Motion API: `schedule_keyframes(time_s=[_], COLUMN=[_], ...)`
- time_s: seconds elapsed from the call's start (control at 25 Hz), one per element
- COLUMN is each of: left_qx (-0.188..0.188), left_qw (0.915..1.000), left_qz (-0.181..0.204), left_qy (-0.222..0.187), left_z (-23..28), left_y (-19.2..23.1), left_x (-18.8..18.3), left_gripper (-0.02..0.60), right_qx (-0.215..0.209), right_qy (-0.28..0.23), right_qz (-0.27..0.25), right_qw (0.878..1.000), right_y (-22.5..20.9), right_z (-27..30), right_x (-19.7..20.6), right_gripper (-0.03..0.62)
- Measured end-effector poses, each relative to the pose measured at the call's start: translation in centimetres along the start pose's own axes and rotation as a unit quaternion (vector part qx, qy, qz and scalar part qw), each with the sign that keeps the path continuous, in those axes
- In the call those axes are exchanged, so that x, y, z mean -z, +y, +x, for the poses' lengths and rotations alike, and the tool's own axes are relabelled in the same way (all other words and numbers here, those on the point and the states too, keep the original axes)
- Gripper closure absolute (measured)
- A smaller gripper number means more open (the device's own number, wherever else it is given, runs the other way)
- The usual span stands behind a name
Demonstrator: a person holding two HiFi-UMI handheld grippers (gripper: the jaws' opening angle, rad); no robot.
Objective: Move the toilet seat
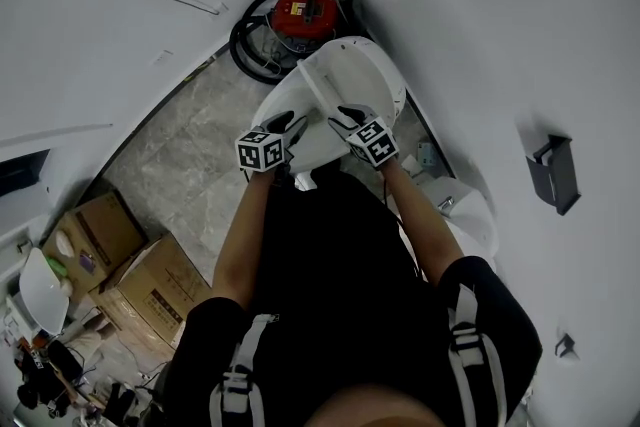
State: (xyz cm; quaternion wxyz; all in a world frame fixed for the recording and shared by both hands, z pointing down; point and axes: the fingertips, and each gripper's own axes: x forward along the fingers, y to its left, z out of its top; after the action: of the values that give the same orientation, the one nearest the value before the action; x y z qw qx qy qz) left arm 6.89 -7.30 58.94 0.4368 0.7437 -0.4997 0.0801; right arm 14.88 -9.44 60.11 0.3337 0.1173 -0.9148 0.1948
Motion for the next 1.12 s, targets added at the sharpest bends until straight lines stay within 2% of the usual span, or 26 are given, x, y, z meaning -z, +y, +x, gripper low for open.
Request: schedule_keyframes(time_s=[0.28,0.52,0.8,1.0,1.12], left_qx=[-0.011,-0.016,-0.022,-0.021,-0.021], left_qw=[0.9994,0.9990,0.9989,0.9991,0.9992], left_qz=[-0.017,-0.018,-0.018,-0.010,-0.003], left_qy=[-0.028,-0.038,-0.038,-0.037,-0.032], left_z=[-1.8,-2.9,-3.6,-3.7,-3.7], left_y=[0.2,-0.2,-0.2,-0.8,-1.2], left_x=[-0.1,0.3,0.9,1.0,1.1], left_gripper=[0.396,0.396,0.396,0.396,0.396], right_qx=[0.025,0.066,0.136,0.183,0.196], right_qy=[-0.018,-0.033,-0.023,-0.024,-0.021], right_qz=[-0.007,0.005,-0.063,-0.051,-0.041], right_qw=[1.000,0.997,0.988,0.981,0.979], right_y=[-2.1,-4.8,-7.5,-9.5,-10.2], right_z=[-1.3,-2.9,-4.4,-5.4,-5.7], right_x=[-0.3,-0.4,-0.3,-0.1,0.1], right_gripper=[0.441,0.441,0.446,0.481,0.493])
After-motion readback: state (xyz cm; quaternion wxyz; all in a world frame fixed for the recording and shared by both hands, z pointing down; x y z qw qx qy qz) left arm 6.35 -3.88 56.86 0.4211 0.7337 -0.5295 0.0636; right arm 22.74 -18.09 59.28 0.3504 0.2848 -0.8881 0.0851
